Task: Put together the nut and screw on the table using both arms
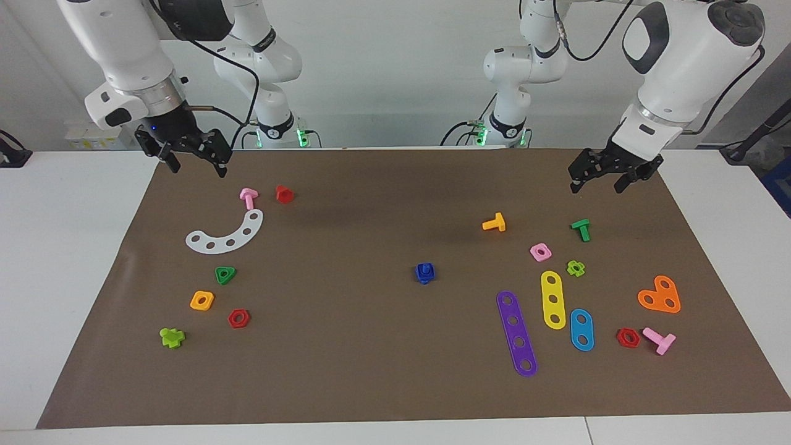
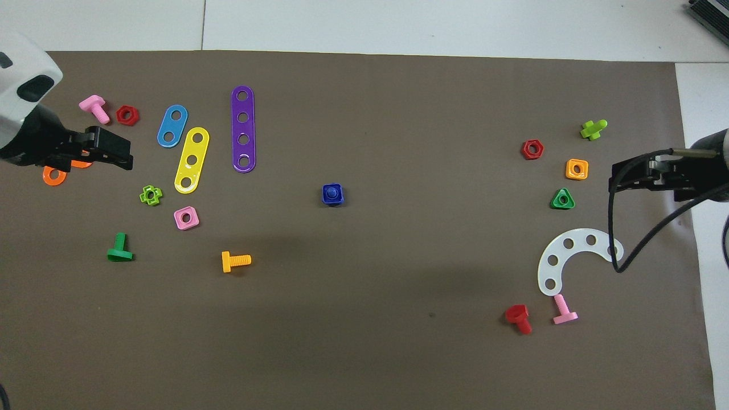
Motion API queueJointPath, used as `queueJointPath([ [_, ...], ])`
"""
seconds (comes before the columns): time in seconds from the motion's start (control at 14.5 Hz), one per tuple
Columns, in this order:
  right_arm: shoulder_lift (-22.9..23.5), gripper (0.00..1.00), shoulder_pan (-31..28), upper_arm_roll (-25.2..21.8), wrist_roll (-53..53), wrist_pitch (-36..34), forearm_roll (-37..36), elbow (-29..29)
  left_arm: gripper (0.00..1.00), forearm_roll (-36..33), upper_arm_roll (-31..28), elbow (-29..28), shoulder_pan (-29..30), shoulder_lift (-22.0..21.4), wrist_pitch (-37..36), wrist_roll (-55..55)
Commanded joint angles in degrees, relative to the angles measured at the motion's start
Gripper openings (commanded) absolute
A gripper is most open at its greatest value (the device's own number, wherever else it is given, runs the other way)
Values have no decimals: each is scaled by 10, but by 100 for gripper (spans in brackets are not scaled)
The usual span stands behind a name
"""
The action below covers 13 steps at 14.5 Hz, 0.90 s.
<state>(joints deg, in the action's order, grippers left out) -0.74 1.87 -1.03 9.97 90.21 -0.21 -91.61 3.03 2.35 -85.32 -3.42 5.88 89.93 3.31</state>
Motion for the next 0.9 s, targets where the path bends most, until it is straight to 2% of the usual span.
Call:
queueJointPath([
  [0.0,1,100,0,-3,-8,-4,8,-1,100,-14,-4,-21,-1,-12,9,-4],
  [0.14,2,100,1,-5,-8,-4,1,-2,100,-23,-5,-21,-1,-11,6,-1],
  [0.28,2,100,18,-34,-9,-4,0,-2,100,-51,-4,-21,-6,-12,7,-4],
  [0.48,2,100,60,-80,-9,-4,0,-2,100,-53,-4,-21,-7,-12,8,-4],
  [0.83,-1,100,62,-77,-14,-3,9,-2,100,-51,-2,-24,-2,-12,24,-6],
])
